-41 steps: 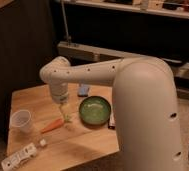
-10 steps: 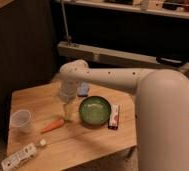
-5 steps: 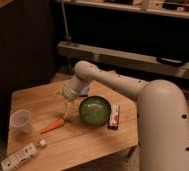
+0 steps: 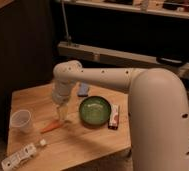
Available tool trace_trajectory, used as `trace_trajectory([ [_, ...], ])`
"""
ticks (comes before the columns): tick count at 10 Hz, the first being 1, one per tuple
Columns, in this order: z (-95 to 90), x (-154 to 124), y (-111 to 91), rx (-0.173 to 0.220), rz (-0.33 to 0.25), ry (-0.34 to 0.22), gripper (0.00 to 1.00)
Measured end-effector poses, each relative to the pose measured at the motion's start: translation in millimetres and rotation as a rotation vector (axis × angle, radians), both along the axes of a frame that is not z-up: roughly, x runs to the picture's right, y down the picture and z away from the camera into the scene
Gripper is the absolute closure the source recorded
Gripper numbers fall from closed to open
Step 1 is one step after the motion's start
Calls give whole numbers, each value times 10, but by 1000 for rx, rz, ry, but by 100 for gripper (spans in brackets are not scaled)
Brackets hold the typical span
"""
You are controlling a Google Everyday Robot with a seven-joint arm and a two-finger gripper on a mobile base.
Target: Place the pepper in the ceramic bowl
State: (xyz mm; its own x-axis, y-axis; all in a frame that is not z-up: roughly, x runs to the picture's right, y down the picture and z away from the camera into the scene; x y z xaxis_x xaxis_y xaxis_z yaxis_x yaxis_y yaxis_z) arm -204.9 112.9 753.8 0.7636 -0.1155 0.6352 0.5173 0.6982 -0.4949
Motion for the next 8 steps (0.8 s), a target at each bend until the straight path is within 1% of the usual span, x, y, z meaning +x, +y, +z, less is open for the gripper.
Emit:
trace_trajectory([
  [1, 83, -37, 70, -2, 12, 0, 20],
  [3, 376, -110, 260, -1, 43, -11, 20],
  [4, 452, -215, 313, 8, 39, -18, 20],
  [5, 525, -329, 398, 10, 22, -27, 20],
  [8, 710, -429, 586, 15, -10, -54, 20],
])
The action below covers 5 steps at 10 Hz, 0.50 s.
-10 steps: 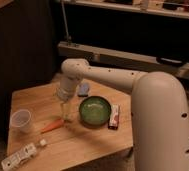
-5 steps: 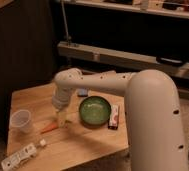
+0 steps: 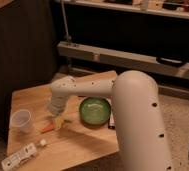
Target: Place the pepper in the ceramic bowl
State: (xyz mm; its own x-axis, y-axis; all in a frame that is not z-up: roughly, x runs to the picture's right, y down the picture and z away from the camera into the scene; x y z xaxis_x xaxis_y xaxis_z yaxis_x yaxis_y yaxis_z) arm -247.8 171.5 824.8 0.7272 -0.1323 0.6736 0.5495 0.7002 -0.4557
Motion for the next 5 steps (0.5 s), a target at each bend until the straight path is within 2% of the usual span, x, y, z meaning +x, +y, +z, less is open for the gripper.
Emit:
trace_trajectory([
  [2, 144, -8, 129, -14, -8, -1, 20],
  [3, 180, -10, 147, -19, -6, 0, 25],
  [5, 233, 11, 169, -31, 3, 5, 46],
])
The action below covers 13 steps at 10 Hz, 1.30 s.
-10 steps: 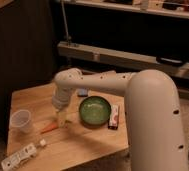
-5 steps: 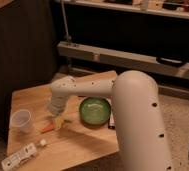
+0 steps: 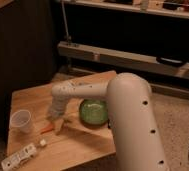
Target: Place the pepper in the ceramic bowl
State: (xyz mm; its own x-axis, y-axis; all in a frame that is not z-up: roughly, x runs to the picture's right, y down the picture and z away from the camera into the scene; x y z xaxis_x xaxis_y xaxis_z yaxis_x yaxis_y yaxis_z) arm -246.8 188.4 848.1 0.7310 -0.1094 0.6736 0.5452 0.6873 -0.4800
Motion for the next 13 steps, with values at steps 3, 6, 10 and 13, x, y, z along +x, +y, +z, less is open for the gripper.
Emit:
trace_trajectory([
  [3, 22, 53, -9, -9, 25, -2, 78],
  [6, 53, 95, -16, -31, 21, -5, 100],
  [10, -34, 359, -277, -12, 62, 39, 100],
  [13, -231, 823, -667, 36, 138, 83, 100],
])
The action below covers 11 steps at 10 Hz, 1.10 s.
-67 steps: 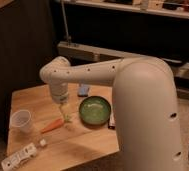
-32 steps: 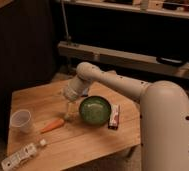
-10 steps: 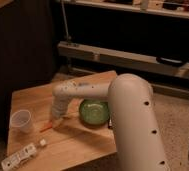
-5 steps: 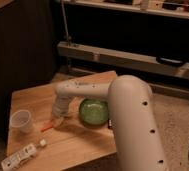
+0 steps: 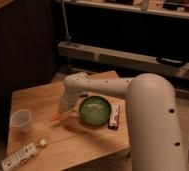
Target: Place the pepper in the ceramic bowl
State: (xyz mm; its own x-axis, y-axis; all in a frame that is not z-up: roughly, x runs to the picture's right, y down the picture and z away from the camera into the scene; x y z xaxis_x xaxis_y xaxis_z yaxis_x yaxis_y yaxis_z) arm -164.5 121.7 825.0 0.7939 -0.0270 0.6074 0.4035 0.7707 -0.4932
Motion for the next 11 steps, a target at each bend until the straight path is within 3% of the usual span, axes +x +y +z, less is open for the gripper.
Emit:
trace_trajectory([
  [4, 33, 310, -176, 29, 56, 36, 100],
  [9, 204, 1058, -59, -12, 177, 151, 100],
  [11, 216, 1420, -10, -34, 238, 212, 88],
])
